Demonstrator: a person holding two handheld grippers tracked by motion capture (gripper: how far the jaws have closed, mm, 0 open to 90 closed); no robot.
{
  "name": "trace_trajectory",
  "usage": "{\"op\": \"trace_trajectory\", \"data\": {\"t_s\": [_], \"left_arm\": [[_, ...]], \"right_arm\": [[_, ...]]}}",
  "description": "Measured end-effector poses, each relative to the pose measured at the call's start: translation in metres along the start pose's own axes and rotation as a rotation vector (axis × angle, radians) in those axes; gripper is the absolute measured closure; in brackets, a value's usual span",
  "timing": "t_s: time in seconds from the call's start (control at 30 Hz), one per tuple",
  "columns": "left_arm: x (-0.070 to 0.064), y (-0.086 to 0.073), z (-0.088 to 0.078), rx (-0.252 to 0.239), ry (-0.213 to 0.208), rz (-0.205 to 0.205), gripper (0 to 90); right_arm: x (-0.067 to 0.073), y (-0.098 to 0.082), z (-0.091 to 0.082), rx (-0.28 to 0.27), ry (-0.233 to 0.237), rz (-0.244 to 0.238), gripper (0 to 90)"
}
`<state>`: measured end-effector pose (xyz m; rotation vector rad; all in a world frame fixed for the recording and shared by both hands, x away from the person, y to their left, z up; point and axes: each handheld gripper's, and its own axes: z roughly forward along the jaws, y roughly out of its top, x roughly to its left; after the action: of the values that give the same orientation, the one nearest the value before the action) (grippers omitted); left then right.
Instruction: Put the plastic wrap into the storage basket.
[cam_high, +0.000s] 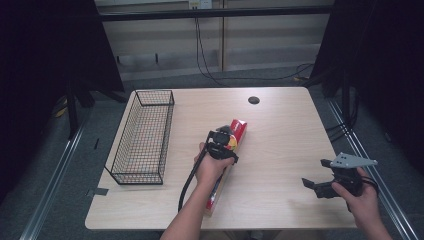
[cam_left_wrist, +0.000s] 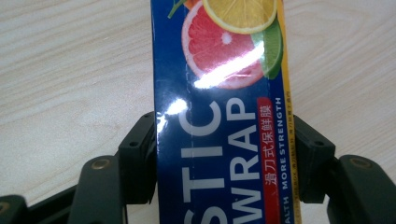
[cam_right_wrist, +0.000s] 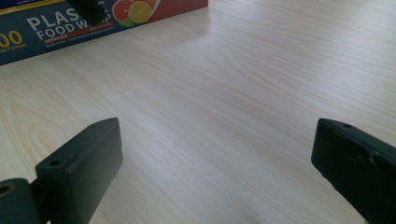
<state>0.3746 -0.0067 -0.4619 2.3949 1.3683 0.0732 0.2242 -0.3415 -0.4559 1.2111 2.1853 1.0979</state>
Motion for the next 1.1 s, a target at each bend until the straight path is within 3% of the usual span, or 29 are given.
{"op": "trace_trajectory", "data": {"t_s": [0.07, 0.17, 0.5, 0.63, 1.1], "left_arm": [[0.000, 0.001, -0.002, 0.010, 0.011, -0.006, 40.8], [0.000, 0.005, -0.004, 0.064, 0.016, 0.017, 42.4], [0.002, 0.008, -0.015, 0.106, 0.016, 0.006, 43.2], [0.007, 0.010, -0.026, 0.098, 0.001, 0.000, 43.2], [0.025, 0.022, -0.061, 0.081, 0.019, -0.047, 43.1]], "right_arm": [[0.000, 0.000, 0.000, -0.001, 0.000, 0.002, 1.9], [-0.001, 0.000, 0.000, -0.005, 0.000, -0.005, 1.9], [-0.003, 0.000, -0.002, -0.014, -0.005, 0.003, 1.9], [-0.003, 0.001, -0.003, -0.017, -0.006, 0.004, 1.9], [-0.003, 0.001, -0.003, -0.025, -0.007, 0.015, 1.9]]}}
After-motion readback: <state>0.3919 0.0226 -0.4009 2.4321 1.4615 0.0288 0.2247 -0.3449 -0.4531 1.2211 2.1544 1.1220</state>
